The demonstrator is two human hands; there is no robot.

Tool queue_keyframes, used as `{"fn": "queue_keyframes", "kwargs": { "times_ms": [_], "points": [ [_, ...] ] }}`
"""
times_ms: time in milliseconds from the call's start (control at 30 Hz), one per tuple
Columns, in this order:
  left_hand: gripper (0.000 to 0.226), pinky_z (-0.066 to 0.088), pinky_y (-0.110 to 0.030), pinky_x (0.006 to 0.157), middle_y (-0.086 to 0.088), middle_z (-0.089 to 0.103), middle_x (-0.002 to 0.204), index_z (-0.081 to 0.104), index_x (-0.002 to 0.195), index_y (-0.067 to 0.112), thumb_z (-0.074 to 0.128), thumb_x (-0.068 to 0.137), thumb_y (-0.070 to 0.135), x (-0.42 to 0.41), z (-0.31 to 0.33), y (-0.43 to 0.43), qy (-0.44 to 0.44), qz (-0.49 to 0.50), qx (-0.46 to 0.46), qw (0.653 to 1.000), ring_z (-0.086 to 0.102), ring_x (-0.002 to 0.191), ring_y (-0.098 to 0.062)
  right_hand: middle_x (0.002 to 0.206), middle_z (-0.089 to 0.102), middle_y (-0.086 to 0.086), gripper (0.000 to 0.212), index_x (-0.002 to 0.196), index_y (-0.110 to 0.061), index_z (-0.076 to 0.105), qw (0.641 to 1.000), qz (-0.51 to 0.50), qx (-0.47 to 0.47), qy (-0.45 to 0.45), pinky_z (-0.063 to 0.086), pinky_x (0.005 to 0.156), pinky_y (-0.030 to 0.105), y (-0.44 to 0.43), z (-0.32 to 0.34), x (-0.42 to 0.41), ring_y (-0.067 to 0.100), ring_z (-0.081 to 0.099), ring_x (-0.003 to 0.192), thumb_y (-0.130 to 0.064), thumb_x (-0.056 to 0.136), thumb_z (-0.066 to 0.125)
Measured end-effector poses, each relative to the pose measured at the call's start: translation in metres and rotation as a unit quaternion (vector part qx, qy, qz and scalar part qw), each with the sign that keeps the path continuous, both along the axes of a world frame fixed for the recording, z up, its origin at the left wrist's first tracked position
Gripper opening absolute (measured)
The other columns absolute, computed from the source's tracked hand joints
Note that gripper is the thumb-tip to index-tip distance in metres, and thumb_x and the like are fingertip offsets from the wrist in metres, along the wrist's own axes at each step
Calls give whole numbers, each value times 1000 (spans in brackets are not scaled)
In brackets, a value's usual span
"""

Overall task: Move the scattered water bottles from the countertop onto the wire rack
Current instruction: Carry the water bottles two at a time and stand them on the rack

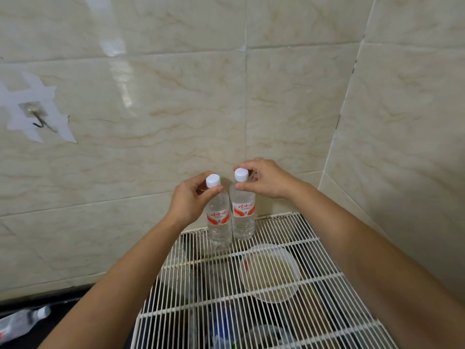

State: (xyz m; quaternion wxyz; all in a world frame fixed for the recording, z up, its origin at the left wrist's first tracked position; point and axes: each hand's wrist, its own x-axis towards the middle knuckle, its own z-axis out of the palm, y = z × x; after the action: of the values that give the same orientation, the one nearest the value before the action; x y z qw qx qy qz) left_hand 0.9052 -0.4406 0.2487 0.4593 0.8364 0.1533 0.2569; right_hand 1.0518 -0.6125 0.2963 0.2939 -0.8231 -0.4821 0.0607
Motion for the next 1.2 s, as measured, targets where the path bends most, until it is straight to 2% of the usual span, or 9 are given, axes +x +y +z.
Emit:
{"fn": "queue_keyframes", "kwargs": {
  "times_ms": [200, 367, 533, 633, 700, 833, 933, 1033, 1200],
  "points": [
    [37, 58, -37, 90, 10, 76, 101, 70, 120, 21, 77, 85, 33, -8, -3, -8, -14, 23, -4, 1000, 71, 96, -7, 113, 64, 4, 54, 131, -24, 66, 1000, -5, 17, -16, 51, 86, 33, -1, -9, -11, 13, 58, 90, -44, 83, 80],
    [35, 59, -36, 88, 13, 75, 101, 69, 119, 26, 75, 86, 37, -8, 3, -19, 6, 52, 0, 999, 70, 95, -5, 131, 64, 6, 62, 141, -20, 55, 998, -64, 2, -18, 48, 102, 40, -7, -13, -12, 24, 59, 118, -47, 88, 72],
    [66, 45, -38, 106, -4, 58, 141, 45, 149, 20, 63, 93, 48, -19, 24, -27, 58, 70, 30, 995, 55, 128, -20, 158, 42, 9, 78, 159, -21, 24, 997, -49, -61, -7, 36, 116, 45, -18, -6, -20, 28, 42, 144, -37, 96, 66],
    [63, 38, -38, 112, -9, 50, 149, 41, 151, 16, 47, 99, 52, -38, 51, -23, 28, 125, 91, 987, 47, 137, -23, 165, 27, 9, 72, 161, -19, 18, 998, -53, -20, -22, 27, 122, 43, -23, 8, -28, 28, 28, 151, -35, 102, 55],
    [62, 34, -43, 115, -11, 47, 152, 42, 150, 16, 38, 102, 54, -58, 62, -20, 17, 177, 205, 962, 41, 140, -27, 164, 28, 10, 63, 160, -17, 21, 995, -68, 27, -61, 26, 120, 41, -27, 17, -36, 29, 28, 150, -30, 104, 47],
    [56, 36, -54, 107, -18, 39, 155, 45, 148, 15, 37, 102, 47, -119, 55, -28, 14, 281, 422, 862, 40, 139, -39, 165, 25, 14, 60, 158, -17, 29, 971, -123, 118, -167, 27, 118, 48, -22, 1, -57, 33, 27, 150, -41, 104, 40],
    [58, 34, -57, 108, -20, 31, 159, 43, 149, 14, 40, 101, 46, -179, 21, -37, 66, 329, 456, 825, 34, 144, -40, 167, 16, 18, 65, 156, -14, 32, 963, -97, 161, -192, 19, 121, 52, -10, -39, -85, 36, 16, 153, -47, 101, 43],
    [62, 33, -61, 109, -21, 25, 161, 39, 152, 14, 37, 100, 49, -236, -14, -39, 159, 347, 452, 806, 29, 147, -41, 168, 9, 20, 69, 157, -14, 30, 964, -27, 144, -222, 9, 123, 54, 14, -74, -121, 36, 6, 155, -49, 99, 46],
    [63, 30, -59, 109, -22, 26, 161, 39, 151, 14, 40, 100, 49, -321, -26, -35, 204, 385, 452, 779, 30, 146, -42, 169, -1, 18, 74, 160, -16, 21, 971, 44, 109, -209, -2, 125, 51, 49, -95, -201, 35, -3, 156, -52, 100, 45]
  ]
}}
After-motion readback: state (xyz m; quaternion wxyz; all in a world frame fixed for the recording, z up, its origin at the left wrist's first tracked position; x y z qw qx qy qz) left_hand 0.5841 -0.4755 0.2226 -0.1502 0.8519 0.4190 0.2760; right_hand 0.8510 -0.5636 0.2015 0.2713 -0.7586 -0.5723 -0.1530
